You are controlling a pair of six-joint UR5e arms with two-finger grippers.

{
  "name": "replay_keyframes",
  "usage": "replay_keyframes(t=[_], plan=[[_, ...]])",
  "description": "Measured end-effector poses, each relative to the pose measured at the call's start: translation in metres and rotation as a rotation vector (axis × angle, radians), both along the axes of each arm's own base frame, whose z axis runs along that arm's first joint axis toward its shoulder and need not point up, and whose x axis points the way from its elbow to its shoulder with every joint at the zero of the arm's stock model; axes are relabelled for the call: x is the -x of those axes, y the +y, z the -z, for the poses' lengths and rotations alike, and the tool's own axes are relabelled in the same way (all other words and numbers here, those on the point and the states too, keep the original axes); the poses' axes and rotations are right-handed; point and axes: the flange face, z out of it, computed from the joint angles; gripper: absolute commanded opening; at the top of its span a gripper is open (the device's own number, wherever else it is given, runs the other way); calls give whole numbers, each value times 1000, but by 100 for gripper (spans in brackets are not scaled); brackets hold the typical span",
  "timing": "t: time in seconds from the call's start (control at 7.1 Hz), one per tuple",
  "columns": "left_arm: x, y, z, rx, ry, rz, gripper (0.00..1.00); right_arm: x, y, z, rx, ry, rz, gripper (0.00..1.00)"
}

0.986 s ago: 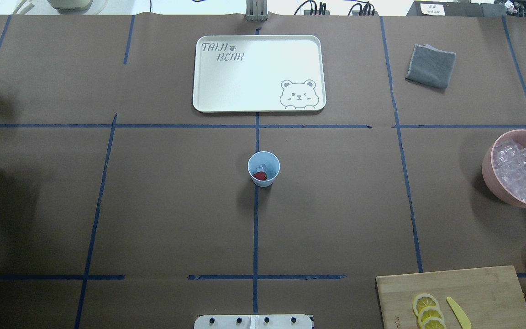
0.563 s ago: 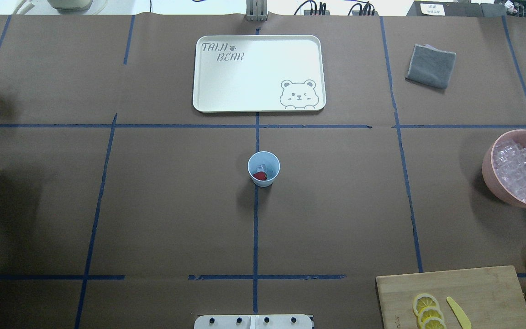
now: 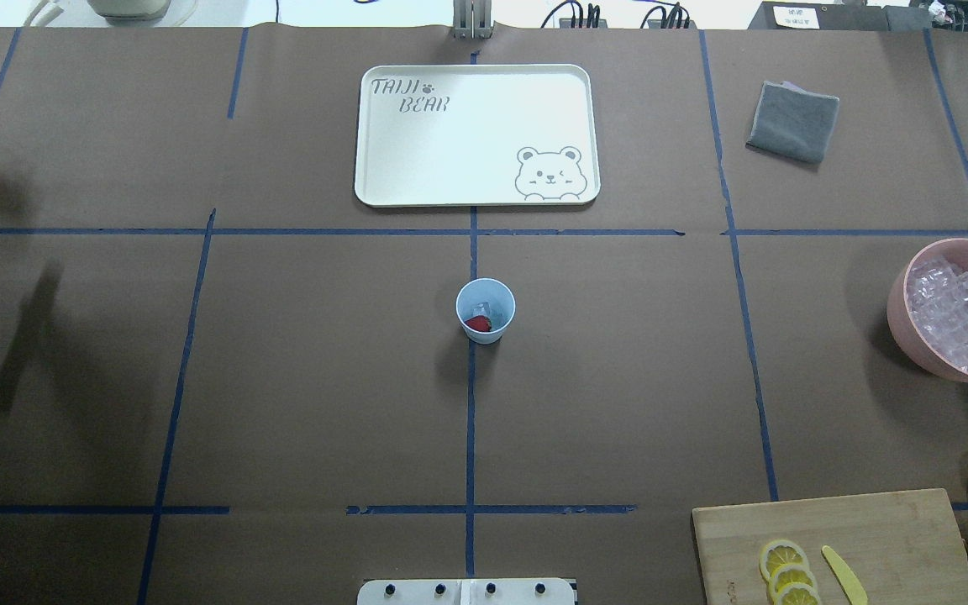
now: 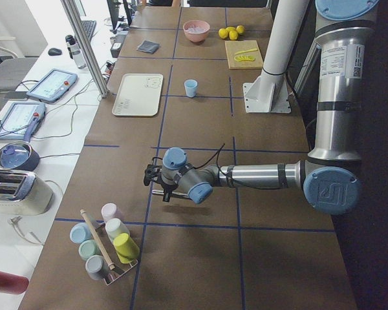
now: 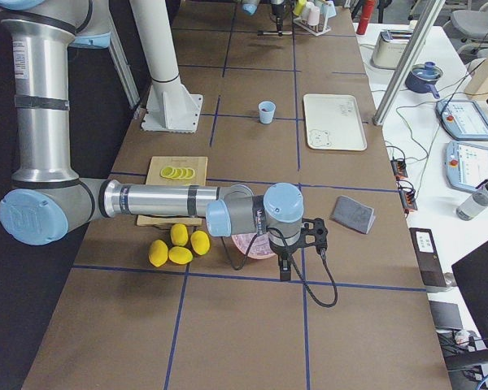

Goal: Mash ice and strawberries in cup
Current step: 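Lower the left gripper onto the metal pestle and grasp it upright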

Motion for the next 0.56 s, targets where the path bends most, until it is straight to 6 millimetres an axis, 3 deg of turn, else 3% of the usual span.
replay_keyframes(t=[0.28, 0.56], plan=[[-3, -14, 78, -179, 17, 25, 0, 0, 1, 1, -3, -1, 0, 99], [-12, -31, 168, -352, 73, 47, 0, 0, 4, 3, -6, -4, 1, 99]])
